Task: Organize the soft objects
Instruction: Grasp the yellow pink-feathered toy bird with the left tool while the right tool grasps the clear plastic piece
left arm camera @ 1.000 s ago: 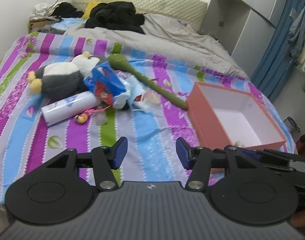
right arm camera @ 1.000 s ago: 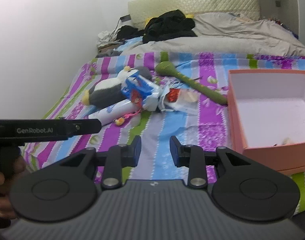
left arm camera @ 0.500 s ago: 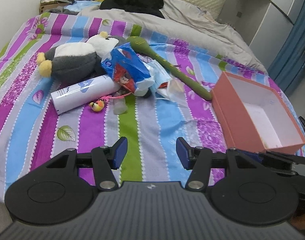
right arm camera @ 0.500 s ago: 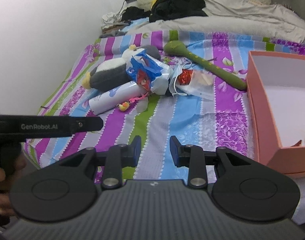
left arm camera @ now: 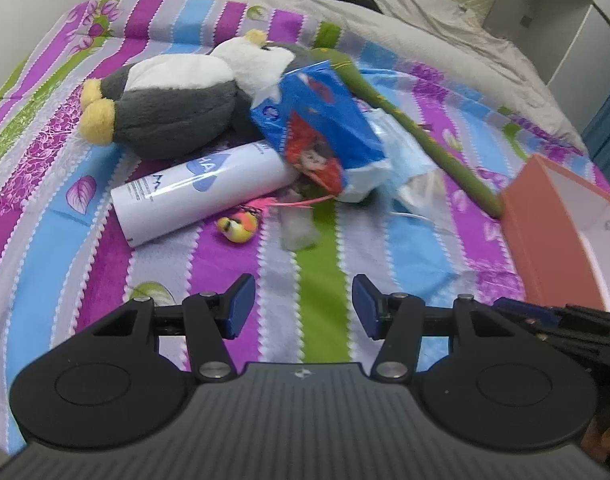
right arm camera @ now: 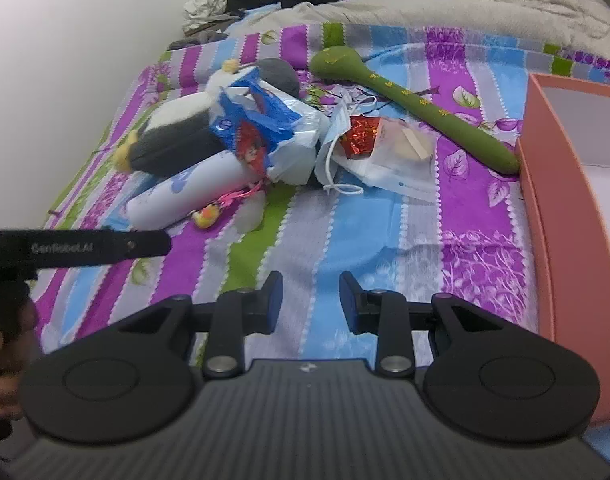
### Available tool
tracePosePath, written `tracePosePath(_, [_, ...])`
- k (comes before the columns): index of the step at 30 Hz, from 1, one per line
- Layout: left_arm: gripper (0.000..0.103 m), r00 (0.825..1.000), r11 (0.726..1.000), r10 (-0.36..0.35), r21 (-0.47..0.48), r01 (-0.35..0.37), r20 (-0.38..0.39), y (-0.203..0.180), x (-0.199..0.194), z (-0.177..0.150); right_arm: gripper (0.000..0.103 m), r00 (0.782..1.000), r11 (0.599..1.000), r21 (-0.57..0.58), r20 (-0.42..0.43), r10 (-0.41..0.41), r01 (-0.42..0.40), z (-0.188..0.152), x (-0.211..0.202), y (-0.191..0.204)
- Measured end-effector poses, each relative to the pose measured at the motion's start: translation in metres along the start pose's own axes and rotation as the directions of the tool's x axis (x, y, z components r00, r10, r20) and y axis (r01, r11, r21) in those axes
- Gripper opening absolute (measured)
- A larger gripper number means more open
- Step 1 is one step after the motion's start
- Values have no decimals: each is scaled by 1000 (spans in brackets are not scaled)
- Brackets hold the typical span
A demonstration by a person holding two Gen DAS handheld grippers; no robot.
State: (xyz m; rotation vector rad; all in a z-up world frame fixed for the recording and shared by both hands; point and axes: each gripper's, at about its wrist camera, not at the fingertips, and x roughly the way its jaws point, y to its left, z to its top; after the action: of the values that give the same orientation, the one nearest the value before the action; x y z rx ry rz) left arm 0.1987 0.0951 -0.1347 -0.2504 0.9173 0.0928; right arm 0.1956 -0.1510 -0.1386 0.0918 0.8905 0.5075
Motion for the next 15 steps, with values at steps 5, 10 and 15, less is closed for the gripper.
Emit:
tracePosePath(5, [60, 1000, 1000, 20, 4, -20, -15, 22, 29, 11, 35, 1000, 1000, -10, -22, 7, -7, 15, 33, -3])
tracePosePath(10, [60, 998, 998, 54, 40, -53, -35, 37, 61, 18, 35, 999, 999, -16, -37, 35, -35, 30, 68, 4])
tracePosePath(15, [60, 997, 997, 64, 41, -62, -44, 45, 86, 19, 35, 993, 996, 3, -73, 89, -89, 40, 103, 15])
